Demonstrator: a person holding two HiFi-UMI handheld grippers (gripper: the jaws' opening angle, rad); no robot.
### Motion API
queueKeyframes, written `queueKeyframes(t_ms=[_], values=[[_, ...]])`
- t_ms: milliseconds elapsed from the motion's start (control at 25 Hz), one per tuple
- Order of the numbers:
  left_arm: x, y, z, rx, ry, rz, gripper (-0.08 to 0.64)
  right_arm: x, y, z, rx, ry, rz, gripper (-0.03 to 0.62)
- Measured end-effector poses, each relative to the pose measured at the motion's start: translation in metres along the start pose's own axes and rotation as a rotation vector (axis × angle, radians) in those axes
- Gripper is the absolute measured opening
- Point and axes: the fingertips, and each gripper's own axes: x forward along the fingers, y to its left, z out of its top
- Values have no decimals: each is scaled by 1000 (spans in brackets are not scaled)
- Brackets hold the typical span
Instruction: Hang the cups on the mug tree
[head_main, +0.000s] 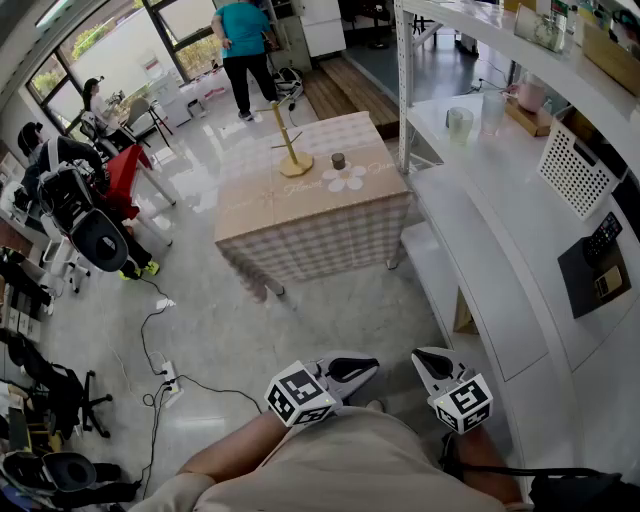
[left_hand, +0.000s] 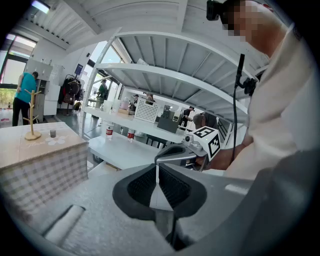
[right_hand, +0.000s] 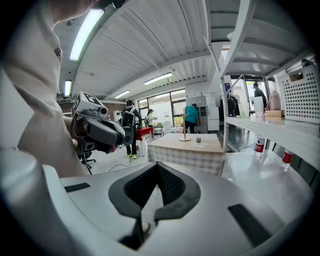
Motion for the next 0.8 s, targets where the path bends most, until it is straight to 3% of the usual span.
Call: queueKeyframes(t_ms=[360, 800], values=[[-8, 72, 1, -41, -22, 20, 23, 61, -25, 3, 7, 49, 15, 12], [-33, 243, 38, -95, -61, 0, 23, 217, -95, 63, 81, 104, 29, 24]])
